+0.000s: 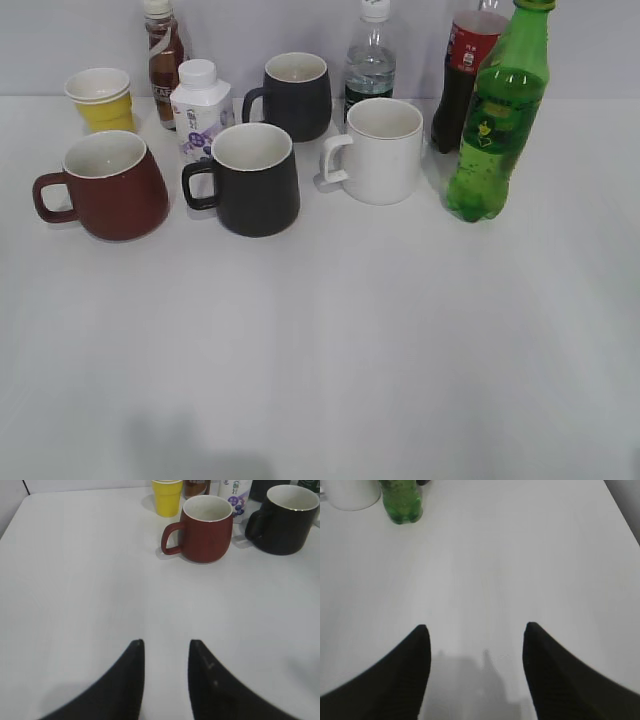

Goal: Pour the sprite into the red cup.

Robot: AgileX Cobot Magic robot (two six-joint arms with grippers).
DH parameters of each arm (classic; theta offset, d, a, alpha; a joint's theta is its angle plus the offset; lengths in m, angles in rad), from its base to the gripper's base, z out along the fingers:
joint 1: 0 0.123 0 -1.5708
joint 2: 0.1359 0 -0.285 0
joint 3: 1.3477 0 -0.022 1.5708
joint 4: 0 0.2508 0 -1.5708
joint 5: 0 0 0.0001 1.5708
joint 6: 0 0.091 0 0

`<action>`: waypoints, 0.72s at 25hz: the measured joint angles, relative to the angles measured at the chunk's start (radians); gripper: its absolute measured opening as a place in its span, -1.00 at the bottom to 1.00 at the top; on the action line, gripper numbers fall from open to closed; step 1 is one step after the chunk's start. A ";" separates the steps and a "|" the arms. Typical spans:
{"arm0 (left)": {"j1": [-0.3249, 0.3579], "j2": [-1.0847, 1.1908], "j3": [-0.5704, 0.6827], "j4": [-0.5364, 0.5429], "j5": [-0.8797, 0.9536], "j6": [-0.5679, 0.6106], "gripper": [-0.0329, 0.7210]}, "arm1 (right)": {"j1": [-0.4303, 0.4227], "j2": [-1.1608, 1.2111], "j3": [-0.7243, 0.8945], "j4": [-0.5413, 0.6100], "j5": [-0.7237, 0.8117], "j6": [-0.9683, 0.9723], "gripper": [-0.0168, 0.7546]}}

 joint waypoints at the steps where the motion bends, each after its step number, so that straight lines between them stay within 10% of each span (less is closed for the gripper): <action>1: 0.000 0.000 0.000 0.000 0.000 0.000 -0.28 | 0.000 0.000 0.000 0.000 0.000 0.000 0.18; 18: 0.000 0.002 0.000 -0.071 -0.009 0.000 -0.28 | 0.000 0.129 -0.018 0.060 -0.061 0.000 0.18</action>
